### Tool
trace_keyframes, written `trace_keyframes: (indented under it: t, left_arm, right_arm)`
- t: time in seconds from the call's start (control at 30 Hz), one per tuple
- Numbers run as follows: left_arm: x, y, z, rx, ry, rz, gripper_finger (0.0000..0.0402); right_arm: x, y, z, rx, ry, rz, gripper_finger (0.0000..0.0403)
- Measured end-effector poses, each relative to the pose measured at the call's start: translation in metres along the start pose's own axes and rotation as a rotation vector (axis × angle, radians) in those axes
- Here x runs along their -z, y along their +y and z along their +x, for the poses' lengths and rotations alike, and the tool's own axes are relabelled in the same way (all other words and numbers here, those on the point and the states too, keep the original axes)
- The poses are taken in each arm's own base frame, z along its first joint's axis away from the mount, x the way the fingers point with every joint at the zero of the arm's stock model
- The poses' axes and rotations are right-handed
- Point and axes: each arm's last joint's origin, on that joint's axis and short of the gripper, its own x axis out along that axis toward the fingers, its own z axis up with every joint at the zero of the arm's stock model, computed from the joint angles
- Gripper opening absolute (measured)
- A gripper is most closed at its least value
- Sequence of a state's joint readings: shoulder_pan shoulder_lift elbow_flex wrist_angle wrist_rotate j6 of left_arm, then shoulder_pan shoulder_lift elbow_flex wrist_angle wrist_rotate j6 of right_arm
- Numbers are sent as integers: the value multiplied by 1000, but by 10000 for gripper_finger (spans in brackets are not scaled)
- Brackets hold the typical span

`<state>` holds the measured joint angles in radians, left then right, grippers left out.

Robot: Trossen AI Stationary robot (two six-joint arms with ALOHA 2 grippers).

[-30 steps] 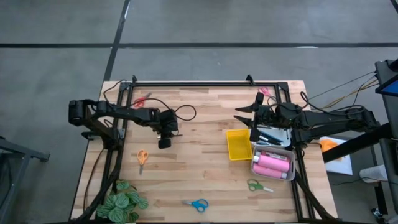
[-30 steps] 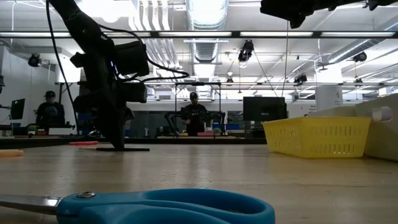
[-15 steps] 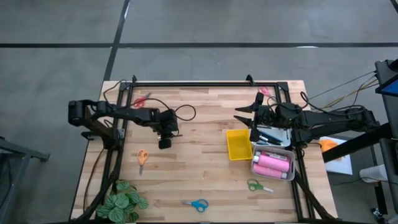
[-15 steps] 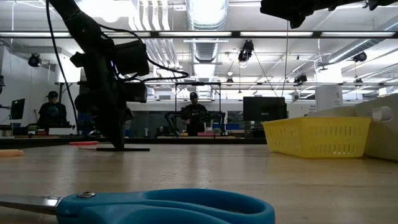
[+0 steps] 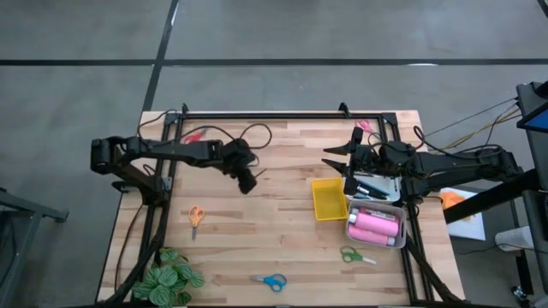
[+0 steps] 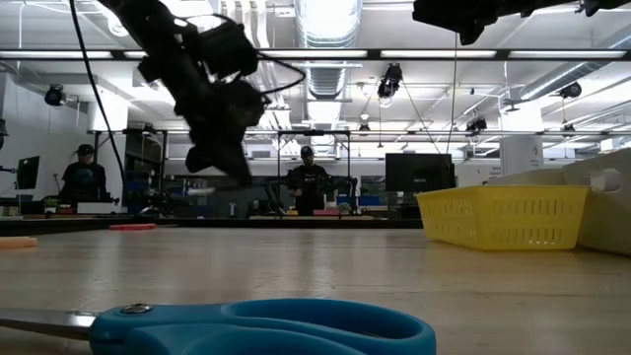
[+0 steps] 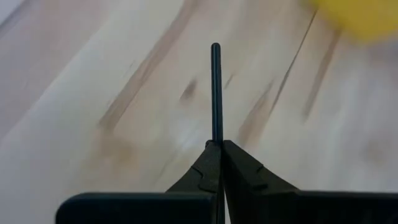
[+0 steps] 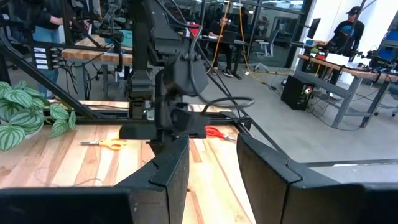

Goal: Pick & Place Paint Supplies
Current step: Put the black paint brush into the white bin

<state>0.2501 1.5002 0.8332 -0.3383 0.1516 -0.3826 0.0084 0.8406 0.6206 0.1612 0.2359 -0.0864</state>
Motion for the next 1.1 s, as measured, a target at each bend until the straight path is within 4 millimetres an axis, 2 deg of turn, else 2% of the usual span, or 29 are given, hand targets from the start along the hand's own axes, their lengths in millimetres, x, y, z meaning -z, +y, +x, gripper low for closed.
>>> trace_keyframes:
  t: [0.17, 0.27, 0.43, 0.73, 0.97, 1.1]
  left_arm:
    - [-20, -8, -4, 42, -150, -217, 9]
    - [-25, -8, -5, 50, -225, -409, 9]
    - [-31, -7, 7, 79, -281, -668, 9]
    - [-41, -18, 55, 229, -295, -781, 9]
    - [-68, -41, 91, 279, -240, -743, 10]
    - [-82, -47, 109, 270, -218, -737, 10]
  right_arm:
    - [0, 0, 0, 0, 0, 0, 134]
    - [0, 0, 0, 0, 0, 0, 134]
    - [0, 0, 0, 1, -1, 0, 134]
    - [1, 0, 0, -1, 8, -2, 134]
    - [2, 0, 0, -1, 17, -4, 134]
    - [2, 0, 0, -2, 26, -6, 134]
